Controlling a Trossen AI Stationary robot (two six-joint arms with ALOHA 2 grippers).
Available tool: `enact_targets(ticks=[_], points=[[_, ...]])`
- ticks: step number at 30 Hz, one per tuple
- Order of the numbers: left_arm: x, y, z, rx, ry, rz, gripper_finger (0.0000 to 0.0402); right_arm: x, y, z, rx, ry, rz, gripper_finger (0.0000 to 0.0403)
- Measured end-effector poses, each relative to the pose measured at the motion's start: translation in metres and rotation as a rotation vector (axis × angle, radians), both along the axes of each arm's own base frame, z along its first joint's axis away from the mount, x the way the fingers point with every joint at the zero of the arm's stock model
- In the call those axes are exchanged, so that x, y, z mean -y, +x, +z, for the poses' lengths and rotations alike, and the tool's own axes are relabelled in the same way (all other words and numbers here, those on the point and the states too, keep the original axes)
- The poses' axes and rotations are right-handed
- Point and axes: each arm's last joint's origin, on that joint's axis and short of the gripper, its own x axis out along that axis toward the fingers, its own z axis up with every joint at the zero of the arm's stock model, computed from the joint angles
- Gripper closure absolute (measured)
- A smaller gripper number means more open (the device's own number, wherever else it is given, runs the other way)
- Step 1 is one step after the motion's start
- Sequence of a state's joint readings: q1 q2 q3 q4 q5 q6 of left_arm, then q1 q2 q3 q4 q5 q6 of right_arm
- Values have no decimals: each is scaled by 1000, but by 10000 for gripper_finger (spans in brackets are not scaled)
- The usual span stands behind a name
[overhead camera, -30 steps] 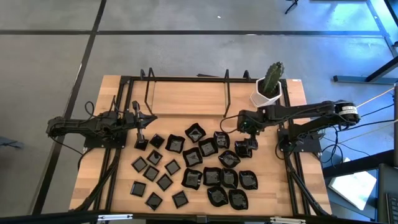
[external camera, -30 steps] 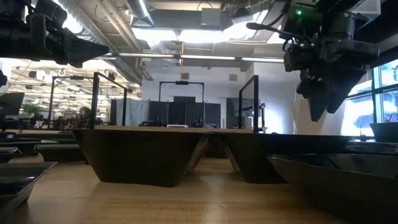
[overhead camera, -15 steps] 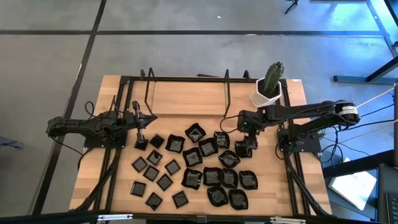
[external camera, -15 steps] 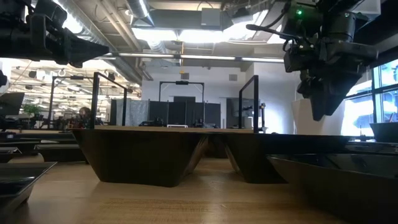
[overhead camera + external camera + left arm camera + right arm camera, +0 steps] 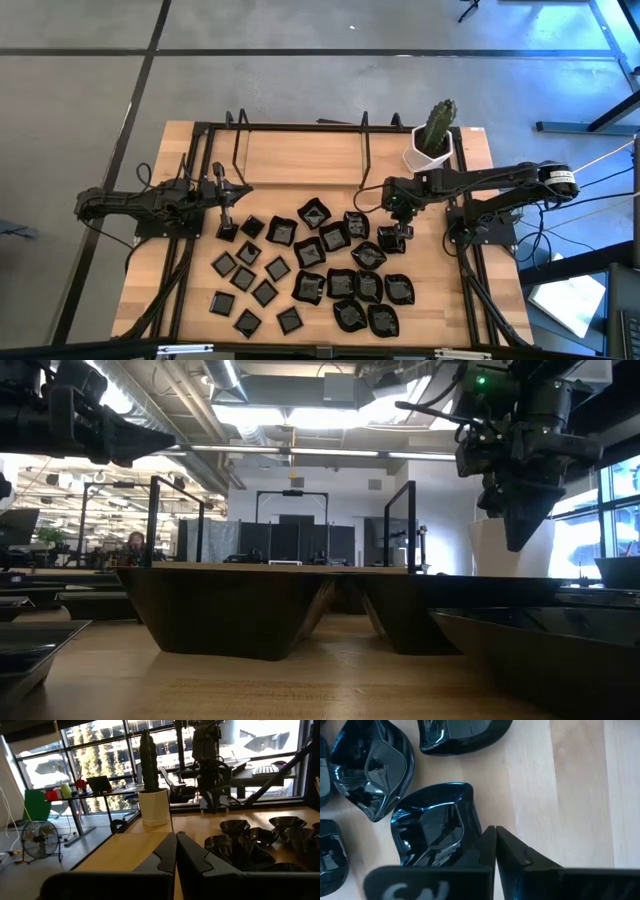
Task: Pick & Place Mini shaped plates
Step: Put the leaf-shaped plate on the shelf
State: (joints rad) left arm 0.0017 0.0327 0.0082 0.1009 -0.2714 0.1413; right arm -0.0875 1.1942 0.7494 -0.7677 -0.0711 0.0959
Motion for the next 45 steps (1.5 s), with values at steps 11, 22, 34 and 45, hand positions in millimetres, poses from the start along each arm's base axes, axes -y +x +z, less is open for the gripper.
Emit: enact_targets(ticks=[11, 22, 34, 45], points=[[3, 1, -1, -7, -24, -123, 254, 0, 0, 0, 2, 2, 26, 350], [2, 1, 0, 17, -45, -83, 116, -2, 0, 0, 4, 61, 17, 266], [3, 1, -4, -39, -23, -100, 333, -2, -1, 0, -11, 62, 17, 254], [3, 1, -3, -31, 2, -114, 393, -4, -8, -8, -66, 65, 26, 252]])
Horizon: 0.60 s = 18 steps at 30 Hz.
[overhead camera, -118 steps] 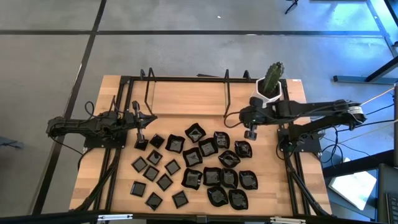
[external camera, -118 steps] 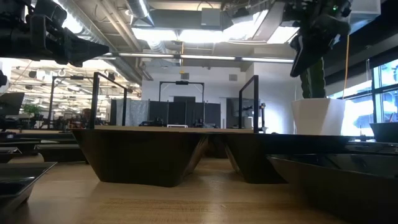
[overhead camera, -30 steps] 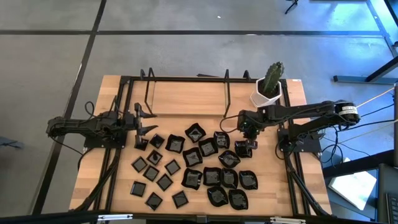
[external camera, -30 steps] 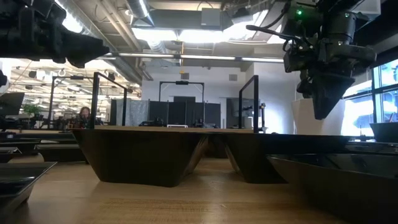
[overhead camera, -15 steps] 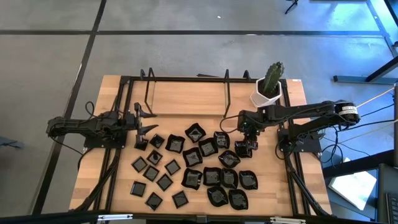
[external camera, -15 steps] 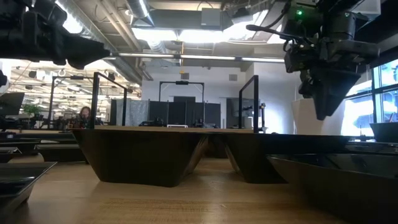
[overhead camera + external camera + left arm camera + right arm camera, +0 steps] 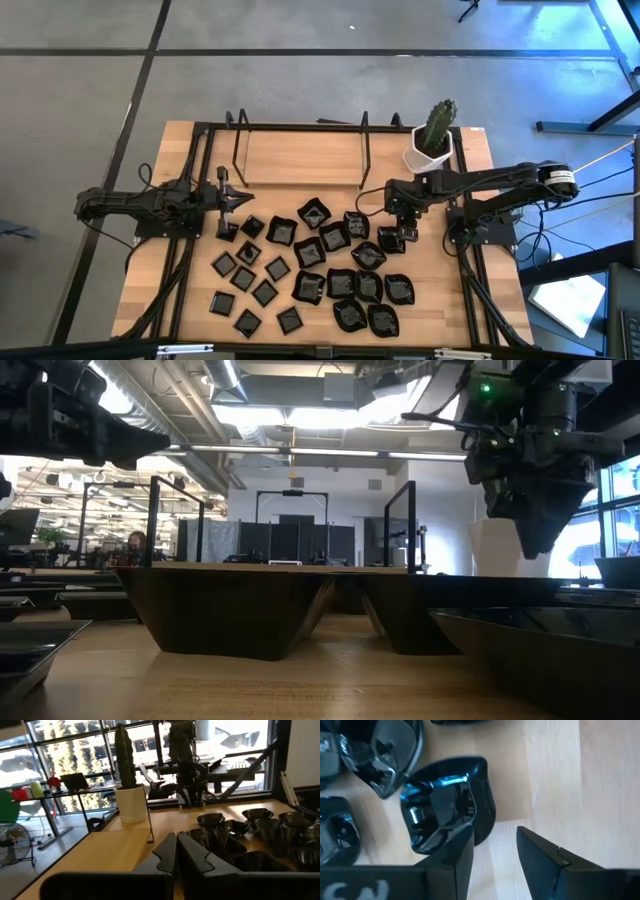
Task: Pick & Place Mini shaped plates
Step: Put the leaf-shaped plate on the shelf
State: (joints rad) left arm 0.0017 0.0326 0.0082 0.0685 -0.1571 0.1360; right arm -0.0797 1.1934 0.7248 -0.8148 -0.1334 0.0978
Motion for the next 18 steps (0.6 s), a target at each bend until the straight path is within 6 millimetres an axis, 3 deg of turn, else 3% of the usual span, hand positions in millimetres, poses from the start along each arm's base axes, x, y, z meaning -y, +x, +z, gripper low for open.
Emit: enact_targets(ticks=[4, 13, 18], points=[[0, 0, 0, 3, 0, 1, 393, -3, 1, 0, 12, -1, 21, 219], [0, 0, 0, 3, 0, 1, 393, -8, 2, 0, 13, -28, 38, 70], [0, 0, 1, 10, 0, 1, 393, -8, 2, 0, 13, -37, 31, 45]])
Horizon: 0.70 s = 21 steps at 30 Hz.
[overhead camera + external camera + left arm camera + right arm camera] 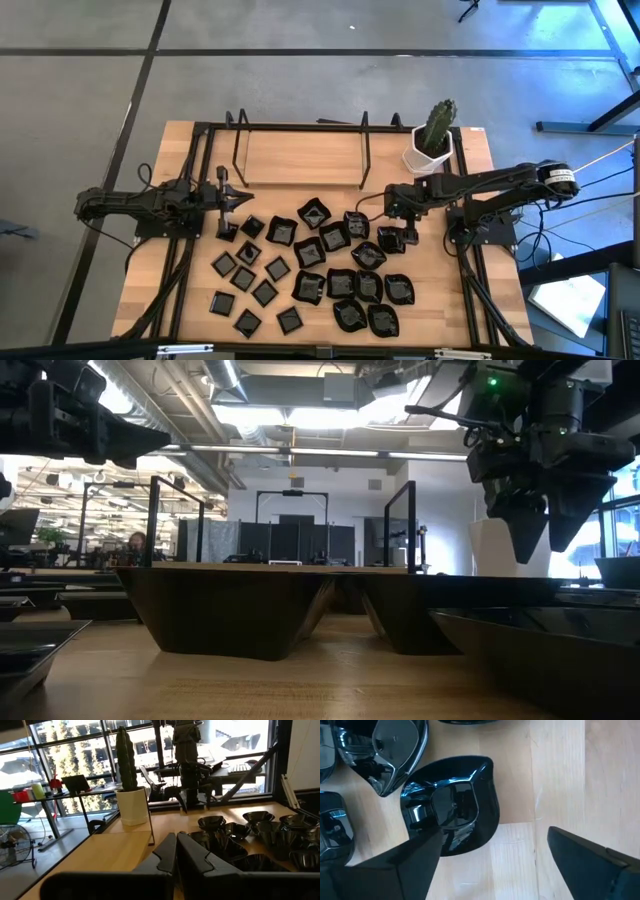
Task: Pick & Place Mini shaped plates
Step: Put the leaf-shaped plate on the shelf
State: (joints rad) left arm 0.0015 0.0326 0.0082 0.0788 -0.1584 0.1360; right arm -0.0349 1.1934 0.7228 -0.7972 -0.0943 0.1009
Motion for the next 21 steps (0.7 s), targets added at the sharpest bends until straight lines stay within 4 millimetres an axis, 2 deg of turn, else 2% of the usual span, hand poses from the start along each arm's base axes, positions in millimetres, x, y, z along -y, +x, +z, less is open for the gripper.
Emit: enact_targets(ticks=[21], points=[[0, 0, 0, -1, 0, 0, 393, 0, 0, -2, 4, 4, 2, 44]])
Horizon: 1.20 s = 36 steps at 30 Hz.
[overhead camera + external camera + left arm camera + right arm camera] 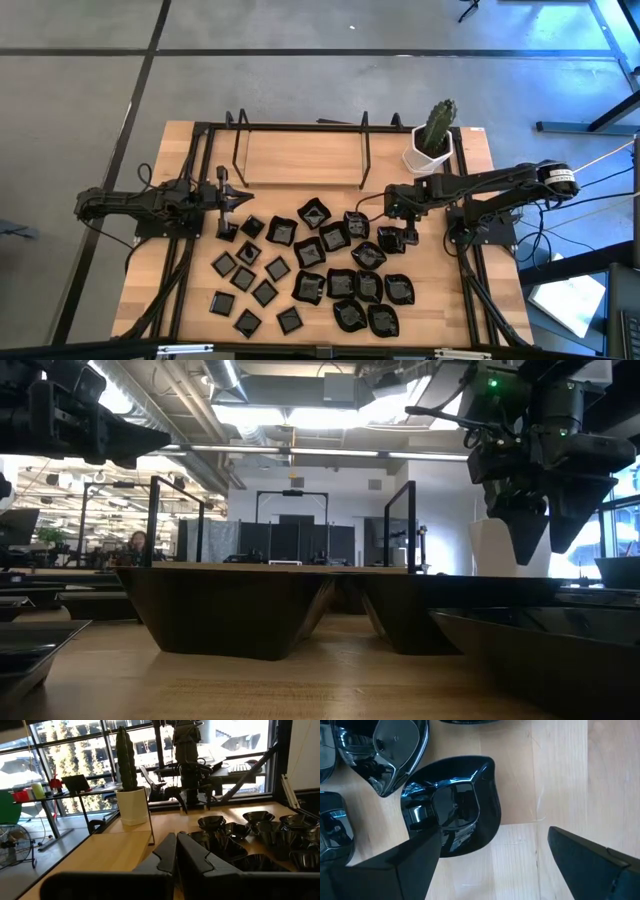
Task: Pick & Place Mini shaped plates
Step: Put the leaf-shaped plate on the shelf
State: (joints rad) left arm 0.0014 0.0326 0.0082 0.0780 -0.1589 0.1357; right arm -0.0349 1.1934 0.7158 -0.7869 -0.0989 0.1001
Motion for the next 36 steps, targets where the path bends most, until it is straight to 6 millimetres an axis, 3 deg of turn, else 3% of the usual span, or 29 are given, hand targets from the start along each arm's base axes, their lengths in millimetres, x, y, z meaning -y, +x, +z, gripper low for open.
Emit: enact_targets(ticks=[6, 12, 36], points=[[0, 0, 0, 0, 0, 0, 393, -1, 0, 0, 2, 23, 14, 55], [0, 0, 0, 0, 0, 0, 393, -1, 0, 0, 4, 30, 24, 99], [0, 0, 0, -3, 16, 2, 397, -1, 0, 0, 3, 29, 21, 368]])
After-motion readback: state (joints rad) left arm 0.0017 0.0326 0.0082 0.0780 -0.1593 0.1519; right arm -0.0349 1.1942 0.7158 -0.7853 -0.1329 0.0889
